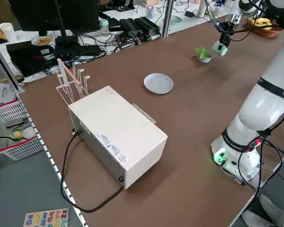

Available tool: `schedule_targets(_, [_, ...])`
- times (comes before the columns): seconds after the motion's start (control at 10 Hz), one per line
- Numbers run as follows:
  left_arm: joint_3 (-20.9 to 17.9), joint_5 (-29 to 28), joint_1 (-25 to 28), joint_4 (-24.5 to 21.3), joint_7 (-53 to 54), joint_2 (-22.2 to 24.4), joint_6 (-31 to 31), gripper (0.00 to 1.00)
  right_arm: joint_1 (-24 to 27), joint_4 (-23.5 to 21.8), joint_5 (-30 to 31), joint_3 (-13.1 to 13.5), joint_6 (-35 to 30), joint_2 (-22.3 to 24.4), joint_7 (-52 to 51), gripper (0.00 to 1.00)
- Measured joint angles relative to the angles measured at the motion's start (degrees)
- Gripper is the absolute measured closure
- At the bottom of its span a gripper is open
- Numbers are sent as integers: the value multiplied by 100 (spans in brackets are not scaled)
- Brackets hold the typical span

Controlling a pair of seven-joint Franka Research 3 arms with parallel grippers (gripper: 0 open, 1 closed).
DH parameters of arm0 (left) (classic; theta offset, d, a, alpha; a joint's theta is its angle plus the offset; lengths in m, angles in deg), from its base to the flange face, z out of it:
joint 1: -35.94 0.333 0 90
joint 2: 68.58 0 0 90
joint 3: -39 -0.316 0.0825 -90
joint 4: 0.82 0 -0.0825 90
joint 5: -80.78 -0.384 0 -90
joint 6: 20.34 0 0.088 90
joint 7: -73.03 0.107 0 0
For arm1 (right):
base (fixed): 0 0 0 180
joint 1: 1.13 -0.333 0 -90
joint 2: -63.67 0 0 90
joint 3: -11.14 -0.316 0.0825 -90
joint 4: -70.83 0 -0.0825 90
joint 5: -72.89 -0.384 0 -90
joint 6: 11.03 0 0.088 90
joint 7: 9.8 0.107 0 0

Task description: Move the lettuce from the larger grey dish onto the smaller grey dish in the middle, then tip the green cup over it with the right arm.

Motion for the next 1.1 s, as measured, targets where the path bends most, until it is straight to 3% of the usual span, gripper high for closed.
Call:
schedule_targets(0.9, [-15, -10, 44, -2, 12, -27, 0, 0, 80, 220, 2, 23, -22, -98, 667, 32])
schedule_targets(1.1, [-9, -10, 44, -2, 12, -27, 0, 0, 135, 174, 70, 47, -63, -100, -784, 32])
